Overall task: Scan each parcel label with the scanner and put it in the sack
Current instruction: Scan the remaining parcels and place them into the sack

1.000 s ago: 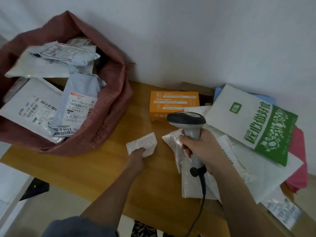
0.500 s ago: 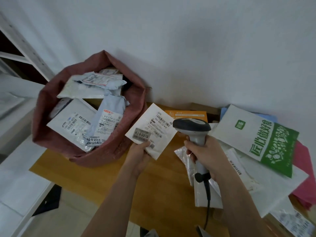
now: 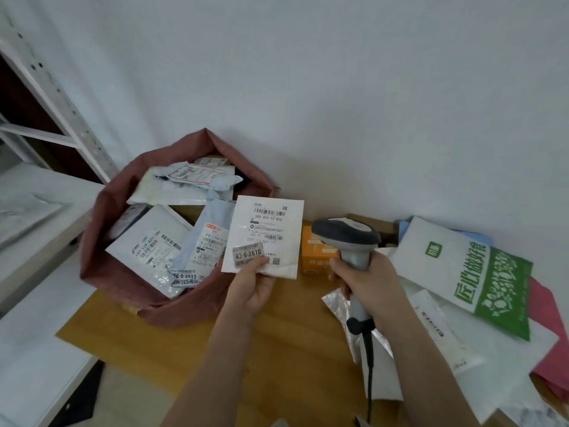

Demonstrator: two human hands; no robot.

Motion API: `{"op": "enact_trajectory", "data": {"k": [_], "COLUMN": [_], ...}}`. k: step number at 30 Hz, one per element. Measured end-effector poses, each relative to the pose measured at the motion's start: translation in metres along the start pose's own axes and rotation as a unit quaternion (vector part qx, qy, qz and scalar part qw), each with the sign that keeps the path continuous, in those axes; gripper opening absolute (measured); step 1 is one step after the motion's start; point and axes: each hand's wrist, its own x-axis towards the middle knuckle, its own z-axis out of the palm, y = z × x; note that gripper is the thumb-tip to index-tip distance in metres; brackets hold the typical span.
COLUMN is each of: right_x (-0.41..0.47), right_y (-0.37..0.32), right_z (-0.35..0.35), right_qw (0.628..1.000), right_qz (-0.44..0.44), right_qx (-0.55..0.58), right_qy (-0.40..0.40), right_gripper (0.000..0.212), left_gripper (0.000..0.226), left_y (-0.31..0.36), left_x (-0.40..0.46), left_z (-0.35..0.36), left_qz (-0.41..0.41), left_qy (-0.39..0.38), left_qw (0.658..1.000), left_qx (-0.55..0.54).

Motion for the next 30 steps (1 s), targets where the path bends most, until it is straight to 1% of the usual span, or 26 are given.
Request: {"op": "enact_trajectory", "data": {"k": [3,7,8,10,12,14,17,19,22,25,30], "right_x": [0.008,0.016,0.017,0.019,0.023,0.027,0.028,0.027,0.023,0.016,0.004], "right_y": [-0.005,-0.003,-0.002,0.000,0.000,0.000,0.000,0.001,0.002,0.000,-0.007], "right_z": [0.010,0.025,0.026,0.026,0.021,0.015,0.013,0.015,0.015,0.015,0.021], "right_qw": [0.999,0.997,0.996,0.995,0.995,0.995,0.994,0.993,0.993,0.992,0.993], "right_qz": [-0.021,-0.021,-0.018,-0.027,-0.040,-0.048,-0.055,-0.059,-0.055,-0.052,-0.070], "right_qx": [-0.011,0.036,0.039,0.021,-0.008,-0.039,-0.072,-0.085,-0.102,-0.110,-0.093], "right_qy": [0.043,0.061,0.072,0.089,0.093,0.081,0.062,0.050,0.039,0.027,-0.018], "right_gripper": [0.019,0.033,0.037,0.037,0.038,0.040,0.041,0.034,0.021,0.019,0.014], "left_gripper": [0.033,0.043,0.042,0.034,0.029,0.031,0.028,0.021,0.016,0.014,0.012], "left_y": [-0.003,-0.007,-0.006,0.003,0.017,0.031,0.042,0.045,0.049,0.053,0.053], "left_x": [-0.005,-0.015,-0.017,-0.019,-0.020,-0.021,-0.023,-0.025,-0.025,-0.025,-0.027], "left_z": [0.013,0.026,0.028,0.029,0.026,0.023,0.021,0.021,0.018,0.014,0.012], "left_qz": [-0.024,-0.058,-0.067,-0.067,-0.044,-0.003,0.045,0.078,0.137,0.181,0.197], "left_qy": [-0.030,-0.087,-0.095,-0.102,-0.091,-0.072,-0.035,-0.011,0.040,0.093,0.126], "left_qw": [0.999,0.992,0.990,0.988,0.987,0.977,0.943,0.927,0.925,0.924,0.921], "left_qx": [0.005,0.065,0.077,0.098,0.127,0.201,0.328,0.366,0.353,0.323,0.312]}}
